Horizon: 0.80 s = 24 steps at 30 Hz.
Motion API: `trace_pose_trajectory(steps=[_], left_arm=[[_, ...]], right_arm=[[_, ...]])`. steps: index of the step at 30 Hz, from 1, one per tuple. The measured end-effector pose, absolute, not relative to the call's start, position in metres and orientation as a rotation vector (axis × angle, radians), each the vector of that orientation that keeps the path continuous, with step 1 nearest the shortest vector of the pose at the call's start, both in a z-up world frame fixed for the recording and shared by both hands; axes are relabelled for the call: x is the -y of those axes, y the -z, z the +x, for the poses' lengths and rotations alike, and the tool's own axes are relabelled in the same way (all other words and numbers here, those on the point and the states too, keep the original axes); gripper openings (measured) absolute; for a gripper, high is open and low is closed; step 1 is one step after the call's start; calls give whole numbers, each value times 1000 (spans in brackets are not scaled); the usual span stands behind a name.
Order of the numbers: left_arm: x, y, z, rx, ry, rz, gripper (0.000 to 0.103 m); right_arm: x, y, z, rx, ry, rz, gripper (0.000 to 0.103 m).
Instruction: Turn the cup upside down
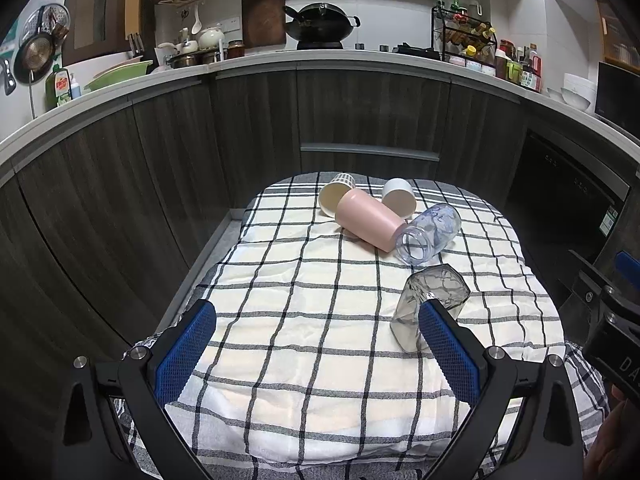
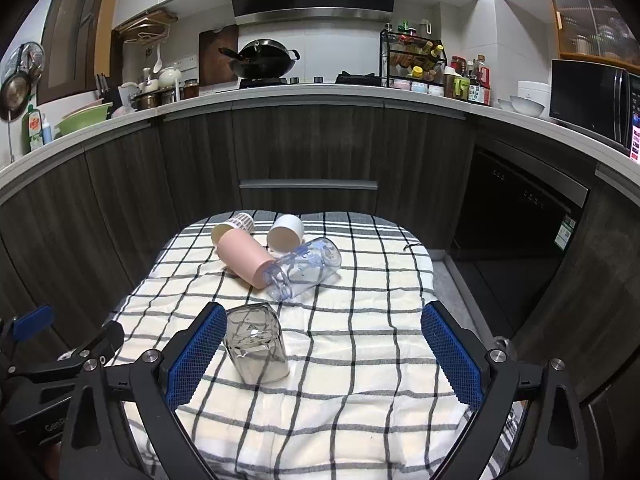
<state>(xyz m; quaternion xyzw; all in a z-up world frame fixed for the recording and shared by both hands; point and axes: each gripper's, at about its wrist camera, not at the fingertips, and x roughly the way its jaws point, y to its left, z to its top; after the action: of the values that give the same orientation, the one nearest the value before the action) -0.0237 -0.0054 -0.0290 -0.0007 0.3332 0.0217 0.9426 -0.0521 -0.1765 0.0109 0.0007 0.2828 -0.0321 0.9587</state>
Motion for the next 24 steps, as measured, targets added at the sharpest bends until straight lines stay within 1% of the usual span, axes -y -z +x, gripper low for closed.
trace_pose_trajectory(steps=[24], left_arm=[[1,26,-24,-660,-54,-16,103]], right_arm=[[178,-22,-62,-514,80,-2,99]])
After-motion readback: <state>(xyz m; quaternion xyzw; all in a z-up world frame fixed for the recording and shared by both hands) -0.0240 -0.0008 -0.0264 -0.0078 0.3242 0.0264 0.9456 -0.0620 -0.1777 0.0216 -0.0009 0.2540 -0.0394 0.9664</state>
